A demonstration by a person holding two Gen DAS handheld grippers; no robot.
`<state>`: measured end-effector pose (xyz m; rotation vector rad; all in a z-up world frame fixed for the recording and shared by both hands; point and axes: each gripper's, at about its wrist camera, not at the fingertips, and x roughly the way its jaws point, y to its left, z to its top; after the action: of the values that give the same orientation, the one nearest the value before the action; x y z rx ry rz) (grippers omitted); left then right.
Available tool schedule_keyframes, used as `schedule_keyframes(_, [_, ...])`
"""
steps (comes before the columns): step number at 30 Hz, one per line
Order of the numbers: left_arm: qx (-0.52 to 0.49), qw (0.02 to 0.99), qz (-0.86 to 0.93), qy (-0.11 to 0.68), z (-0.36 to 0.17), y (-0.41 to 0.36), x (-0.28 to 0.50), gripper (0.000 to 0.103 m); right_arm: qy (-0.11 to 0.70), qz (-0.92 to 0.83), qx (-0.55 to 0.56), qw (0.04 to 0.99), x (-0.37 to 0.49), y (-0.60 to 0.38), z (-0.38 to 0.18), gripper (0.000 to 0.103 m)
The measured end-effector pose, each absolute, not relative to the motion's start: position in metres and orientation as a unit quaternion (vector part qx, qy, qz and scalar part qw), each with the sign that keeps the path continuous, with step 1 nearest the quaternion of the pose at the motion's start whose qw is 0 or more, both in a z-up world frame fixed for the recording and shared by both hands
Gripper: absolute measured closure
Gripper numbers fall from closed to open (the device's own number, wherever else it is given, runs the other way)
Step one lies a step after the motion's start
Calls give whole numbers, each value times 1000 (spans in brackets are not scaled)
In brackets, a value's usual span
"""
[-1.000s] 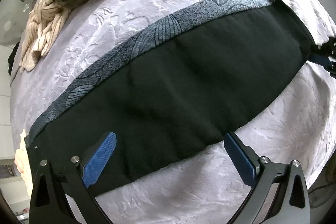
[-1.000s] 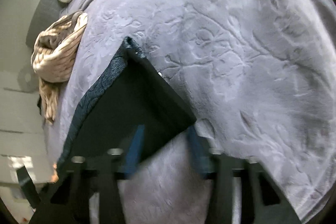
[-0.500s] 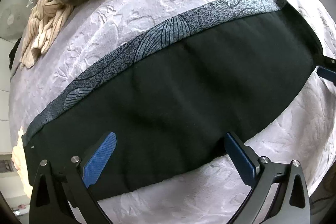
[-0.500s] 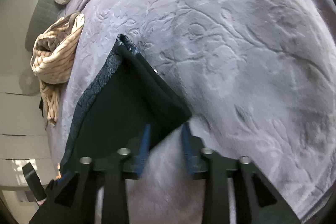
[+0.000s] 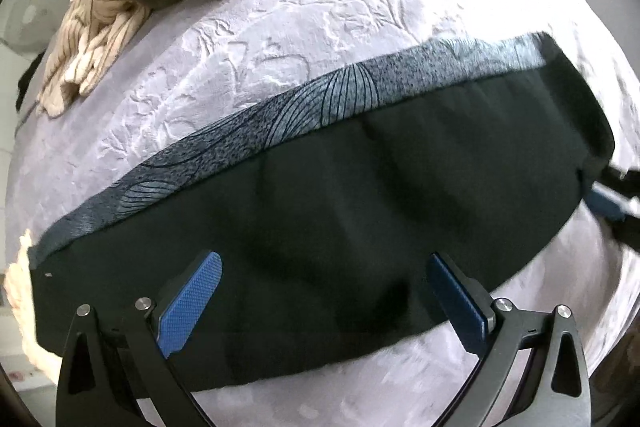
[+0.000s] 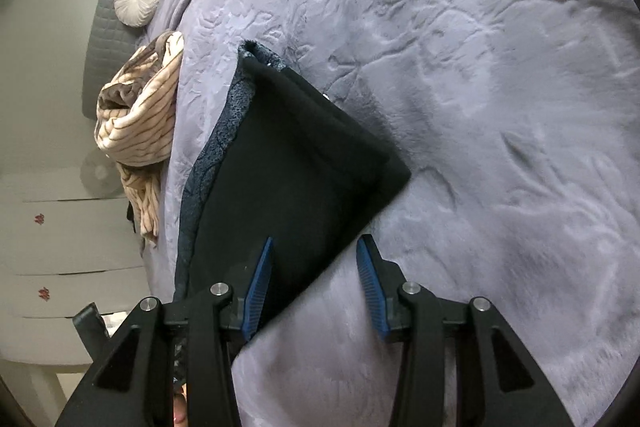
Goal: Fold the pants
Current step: 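Lift the folded end with the right tool while the left tool grasps the waistband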
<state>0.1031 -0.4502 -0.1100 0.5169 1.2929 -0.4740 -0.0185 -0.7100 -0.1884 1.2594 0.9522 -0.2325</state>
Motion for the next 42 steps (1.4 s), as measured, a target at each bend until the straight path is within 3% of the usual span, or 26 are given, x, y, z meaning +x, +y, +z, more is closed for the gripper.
schedule_keyframes(10, [204,747,-216,594,-140,-451,113,0,377,-69,569,728,5,-705,-185,48])
schedule_keyframes(13, [214,744,-217,595,-135,-454,116,0,359,-51,543,757,14,-697,-169,35])
schedule_keyframes(15, [215,755,-218,580,-124,-457,121,0,387,-57,534,750,22,-694,-178,34])
schedule_keyframes(16, [209,770,-218,562,-113,-460,127,0,398,-62,547,734,24,-696,-188,35])
schedule_keyframes(17, [203,780,-216,551,-107,-462,133,0,396,-62,561,724,23,-698,-195,43])
schedule_keyframes(18, [196,790,-211,541,-102,-464,140,0,390,-66,576,716,21,-702,-200,58])
schedule_keyframes(20, [187,803,-185,534,-105,-467,161,0,387,-68,591,705,17,-706,-206,73])
schedule_keyframes(25, [166,790,-150,572,-156,-472,194,0,381,-51,595,705,13,-708,-210,75])
schedule_keyframes(32, [171,792,-174,559,-112,-470,177,0,380,-57,591,709,19,-708,-203,78])
schedule_keyframes(34, [151,795,-196,553,-98,-462,163,8,373,-55,579,723,17,-705,-190,84])
schedule_keyframes(36, [137,788,-220,558,-96,-460,146,31,364,-48,567,738,17,-702,-174,87])
schedule_keyframes(38, [125,758,-253,588,-114,-466,133,42,359,-43,556,749,16,-700,-161,87])
schedule_keyframes(42, [158,762,-273,566,-141,-478,110,43,359,-36,530,768,26,-686,-137,88])
